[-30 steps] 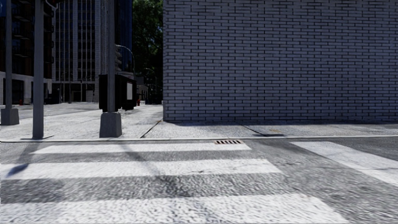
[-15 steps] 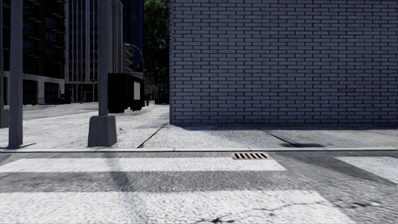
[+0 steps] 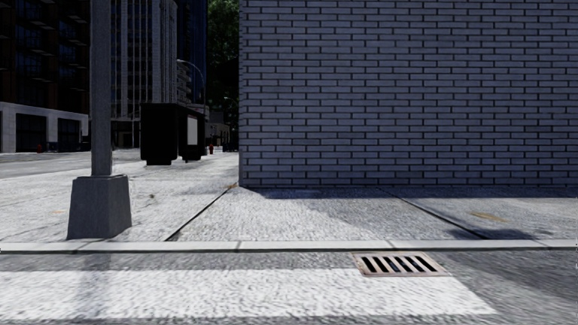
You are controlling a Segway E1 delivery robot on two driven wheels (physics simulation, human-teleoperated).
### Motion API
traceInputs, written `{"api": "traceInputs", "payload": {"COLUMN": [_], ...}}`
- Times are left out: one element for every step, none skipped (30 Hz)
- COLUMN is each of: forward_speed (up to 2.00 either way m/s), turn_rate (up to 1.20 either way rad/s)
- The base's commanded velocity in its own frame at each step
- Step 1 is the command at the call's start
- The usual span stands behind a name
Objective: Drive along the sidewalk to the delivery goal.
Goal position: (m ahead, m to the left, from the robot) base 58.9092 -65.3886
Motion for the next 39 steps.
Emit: {"api": "traceInputs", "payload": {"forward_speed": [1.76, 1.76, 1.76, 1.76, 1.76, 1.76, 1.76, 1.76, 1.76, 1.76, 1.76, 1.76, 1.76, 1.76, 1.76, 1.76, 1.70, 1.62, 1.62, 1.57, 1.55, 1.55, 1.54, 1.54, 1.50, 1.49, 1.49, 1.49, 1.49, 1.49, 1.49, 1.49, 1.49, 1.49, 1.49, 1.49, 1.49, 1.49, 1.49], "turn_rate": [0.43, 0.17, 0.02, 0.00, 0.00, 0.00, 0.00, 0.00, 0.00, 0.00, 0.00, 0.00, 0.00, 0.00, 0.00, 0.00, 0.00, 0.00, 0.00, 0.00, 0.00, 0.00, 0.00, 0.00, 0.00, 0.00, 0.00, 0.00, 0.01, 0.09, 0.16, 0.20, 0.26, 0.32, 0.32, 0.33, 0.33, 0.33, 0.33]}}
